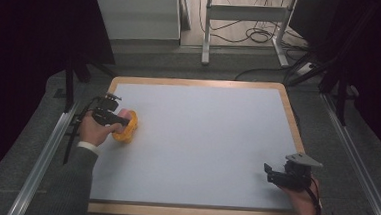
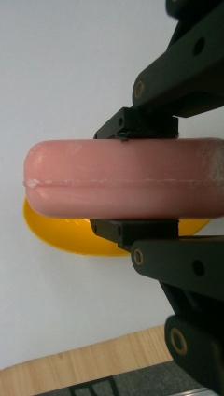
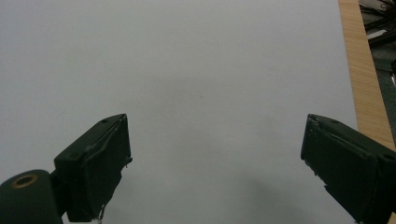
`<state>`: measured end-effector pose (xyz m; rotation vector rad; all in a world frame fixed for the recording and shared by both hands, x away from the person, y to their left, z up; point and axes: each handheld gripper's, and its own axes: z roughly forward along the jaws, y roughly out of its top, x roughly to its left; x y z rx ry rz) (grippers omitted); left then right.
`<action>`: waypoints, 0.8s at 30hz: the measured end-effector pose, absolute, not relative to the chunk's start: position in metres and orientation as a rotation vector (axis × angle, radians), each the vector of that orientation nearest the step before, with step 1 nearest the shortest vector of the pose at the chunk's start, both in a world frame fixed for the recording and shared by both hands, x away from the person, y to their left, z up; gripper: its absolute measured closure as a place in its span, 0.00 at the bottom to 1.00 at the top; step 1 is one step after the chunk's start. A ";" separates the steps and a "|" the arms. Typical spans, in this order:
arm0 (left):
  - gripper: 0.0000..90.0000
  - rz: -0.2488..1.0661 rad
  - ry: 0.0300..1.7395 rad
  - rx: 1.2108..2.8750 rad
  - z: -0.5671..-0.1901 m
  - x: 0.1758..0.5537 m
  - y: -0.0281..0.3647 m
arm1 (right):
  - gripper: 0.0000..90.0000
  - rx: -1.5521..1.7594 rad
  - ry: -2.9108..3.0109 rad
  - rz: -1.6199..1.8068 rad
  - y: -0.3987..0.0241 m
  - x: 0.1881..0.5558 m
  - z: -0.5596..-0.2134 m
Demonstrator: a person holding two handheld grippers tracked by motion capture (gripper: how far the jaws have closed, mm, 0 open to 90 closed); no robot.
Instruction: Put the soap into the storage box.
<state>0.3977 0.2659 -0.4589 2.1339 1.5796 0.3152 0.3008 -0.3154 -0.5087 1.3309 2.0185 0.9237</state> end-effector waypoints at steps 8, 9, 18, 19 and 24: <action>0.67 0.303 1.600 2.150 -0.470 0.402 0.264 | 0.09 1.331 2.017 0.922 -0.316 0.301 -0.509; 0.67 0.303 1.602 2.153 -0.471 0.402 0.263 | 0.09 1.331 2.017 0.922 -0.316 0.301 -0.509; 0.53 0.337 1.568 2.120 -0.468 0.399 0.262 | 0.09 1.330 2.018 0.922 -0.315 0.301 -0.509; 0.48 0.349 1.558 2.111 -0.463 0.397 0.263 | 0.09 1.330 2.017 0.922 -0.315 0.301 -0.509; 0.34 0.389 1.492 2.068 -0.444 0.385 0.266 | 0.09 1.328 2.018 0.922 -0.315 0.301 -0.509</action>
